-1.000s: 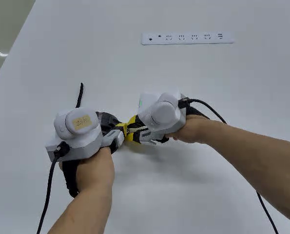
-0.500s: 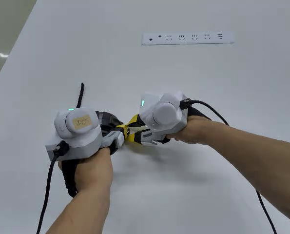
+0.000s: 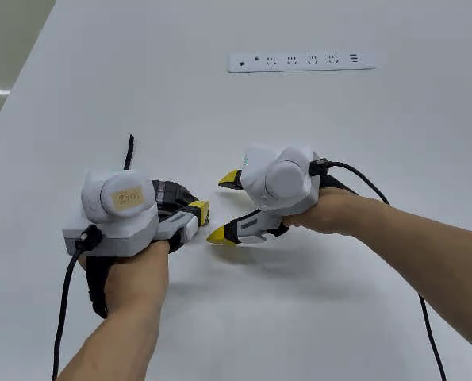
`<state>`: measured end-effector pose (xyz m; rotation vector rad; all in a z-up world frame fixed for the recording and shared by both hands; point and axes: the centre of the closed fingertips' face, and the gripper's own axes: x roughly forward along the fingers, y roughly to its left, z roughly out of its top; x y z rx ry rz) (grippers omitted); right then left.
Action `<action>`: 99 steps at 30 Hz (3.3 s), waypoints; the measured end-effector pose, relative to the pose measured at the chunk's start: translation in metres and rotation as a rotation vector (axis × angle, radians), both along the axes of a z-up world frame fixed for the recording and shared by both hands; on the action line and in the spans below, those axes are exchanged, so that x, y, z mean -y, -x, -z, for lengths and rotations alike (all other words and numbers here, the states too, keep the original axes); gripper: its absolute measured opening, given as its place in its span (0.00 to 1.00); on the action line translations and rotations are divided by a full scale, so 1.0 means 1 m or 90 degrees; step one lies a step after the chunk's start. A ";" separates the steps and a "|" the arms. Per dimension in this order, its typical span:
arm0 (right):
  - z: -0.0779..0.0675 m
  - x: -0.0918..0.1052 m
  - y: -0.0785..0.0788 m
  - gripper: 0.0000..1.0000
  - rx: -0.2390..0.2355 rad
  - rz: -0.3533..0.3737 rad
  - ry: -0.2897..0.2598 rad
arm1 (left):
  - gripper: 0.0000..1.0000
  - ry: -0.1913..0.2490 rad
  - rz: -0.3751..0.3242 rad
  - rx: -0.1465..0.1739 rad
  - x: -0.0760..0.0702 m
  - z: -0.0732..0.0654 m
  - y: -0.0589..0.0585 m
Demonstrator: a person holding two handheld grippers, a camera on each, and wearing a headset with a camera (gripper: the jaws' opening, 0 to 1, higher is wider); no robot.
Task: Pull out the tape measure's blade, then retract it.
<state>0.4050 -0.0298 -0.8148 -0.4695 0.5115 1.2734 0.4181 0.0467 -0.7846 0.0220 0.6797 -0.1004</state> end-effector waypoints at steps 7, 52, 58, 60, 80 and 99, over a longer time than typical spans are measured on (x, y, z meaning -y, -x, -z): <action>-0.009 0.008 0.001 0.84 -0.018 0.021 -0.031 | 1.00 -0.004 0.062 0.001 0.008 -0.004 -0.001; -0.043 0.076 0.008 1.00 -0.021 0.152 -0.082 | 1.00 0.025 0.274 0.043 0.027 -0.016 0.009; -0.049 0.093 0.011 1.00 -0.015 0.185 -0.087 | 1.00 0.038 0.306 0.056 0.028 -0.022 0.013; -0.049 0.099 0.012 1.00 -0.012 0.197 -0.088 | 1.00 0.037 0.313 0.058 0.028 -0.023 0.014; -0.066 0.132 0.034 1.00 -0.002 0.306 -0.115 | 1.00 0.087 0.403 0.067 0.033 -0.032 0.037; -0.074 0.150 0.050 1.00 0.008 0.358 -0.125 | 1.00 0.108 0.415 0.073 0.028 -0.039 0.044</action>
